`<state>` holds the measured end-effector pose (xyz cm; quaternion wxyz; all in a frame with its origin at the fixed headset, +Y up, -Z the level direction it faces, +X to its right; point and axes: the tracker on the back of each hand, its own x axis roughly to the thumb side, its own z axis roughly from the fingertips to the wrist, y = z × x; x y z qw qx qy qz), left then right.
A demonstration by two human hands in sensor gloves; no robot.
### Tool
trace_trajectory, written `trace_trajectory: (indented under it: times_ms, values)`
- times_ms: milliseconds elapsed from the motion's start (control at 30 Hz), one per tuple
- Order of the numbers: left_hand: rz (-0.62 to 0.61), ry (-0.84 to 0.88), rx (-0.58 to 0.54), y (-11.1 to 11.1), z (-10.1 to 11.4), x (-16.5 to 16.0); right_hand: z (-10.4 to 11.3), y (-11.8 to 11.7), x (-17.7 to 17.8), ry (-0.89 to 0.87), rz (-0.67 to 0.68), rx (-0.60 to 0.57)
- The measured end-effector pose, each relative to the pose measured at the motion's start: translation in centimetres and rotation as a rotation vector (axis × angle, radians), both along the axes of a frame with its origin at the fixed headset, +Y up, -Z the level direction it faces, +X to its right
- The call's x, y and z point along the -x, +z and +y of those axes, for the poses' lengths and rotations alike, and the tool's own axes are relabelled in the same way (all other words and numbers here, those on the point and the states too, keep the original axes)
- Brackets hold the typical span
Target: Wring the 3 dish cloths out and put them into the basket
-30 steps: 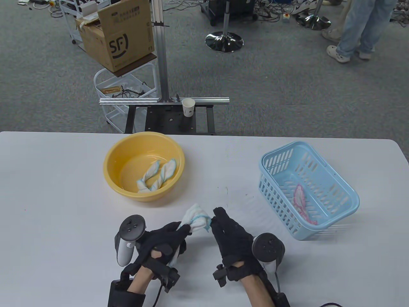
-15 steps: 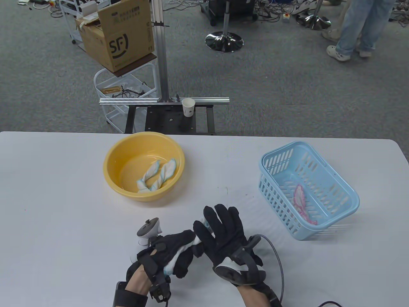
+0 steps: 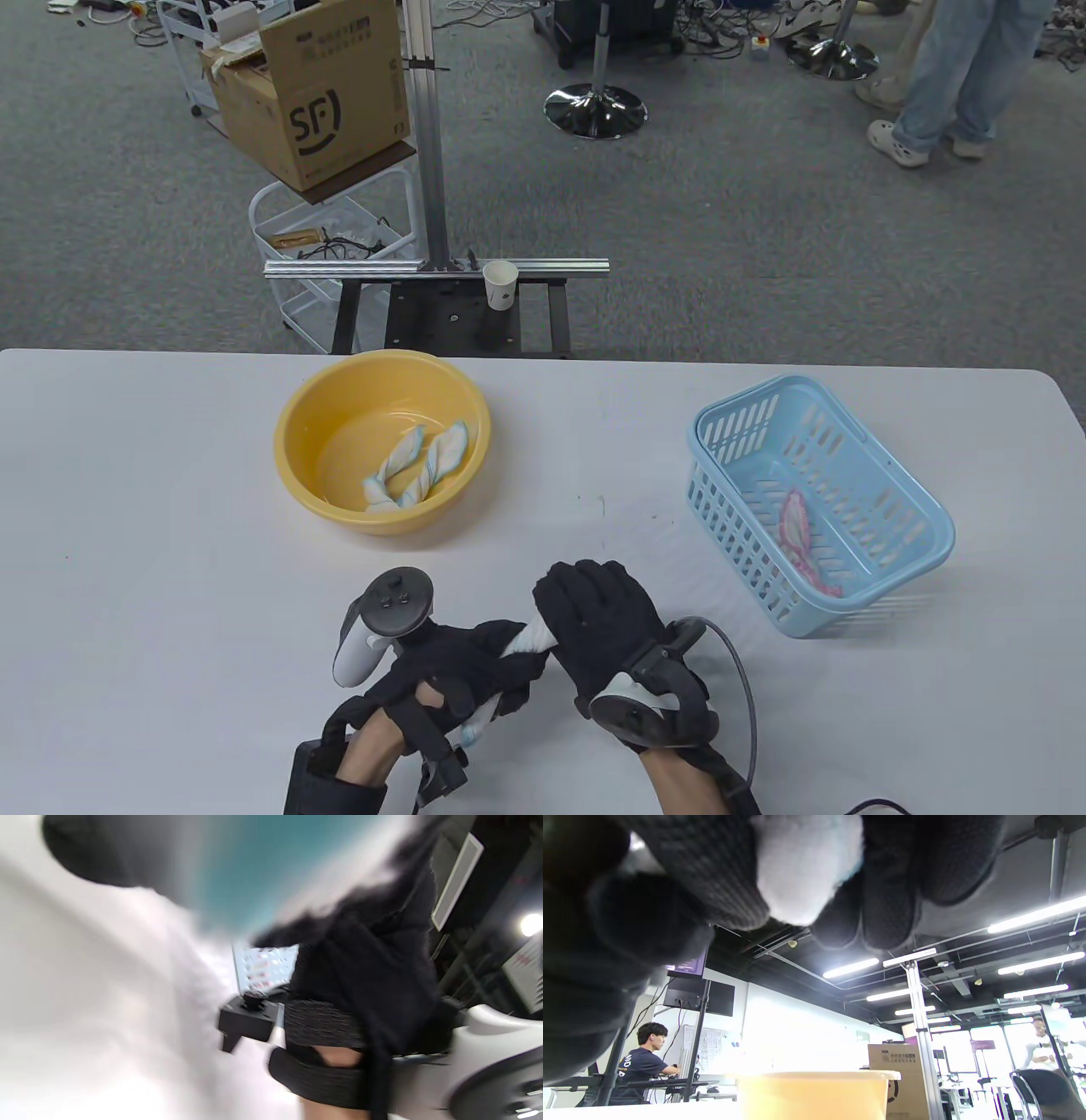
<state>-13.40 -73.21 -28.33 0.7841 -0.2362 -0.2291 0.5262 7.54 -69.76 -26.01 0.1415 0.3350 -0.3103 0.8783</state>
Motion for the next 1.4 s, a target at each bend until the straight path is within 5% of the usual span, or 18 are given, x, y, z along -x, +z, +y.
trace_trajectory:
  times_ms: [333,533,933,1267,1400]
  values:
    - [0.281,-0.613,-0.604,1.3,2.4,-0.2,-0.5,-0.4,1.2,0.035,-0.046,0.202]
    - [0.381,-0.772,-0.793,1.7,2.6,-0.3,-1.4,-0.7,1.9,-0.129,-0.071,0.501]
    - [0.363,-0.778,-0.955,2.5,3.0,-0.9,-5.0,-2.3,0.4,-0.602,0.089,1.168]
    - [0.348,-0.769,-0.999,2.7,3.3,-1.1,-6.6,-2.9,0.0,-0.747,0.215,1.419]
    - [0.344,-0.76,-0.988,2.7,3.3,-1.1,-6.7,-3.0,-0.3,-0.769,0.229,1.407]
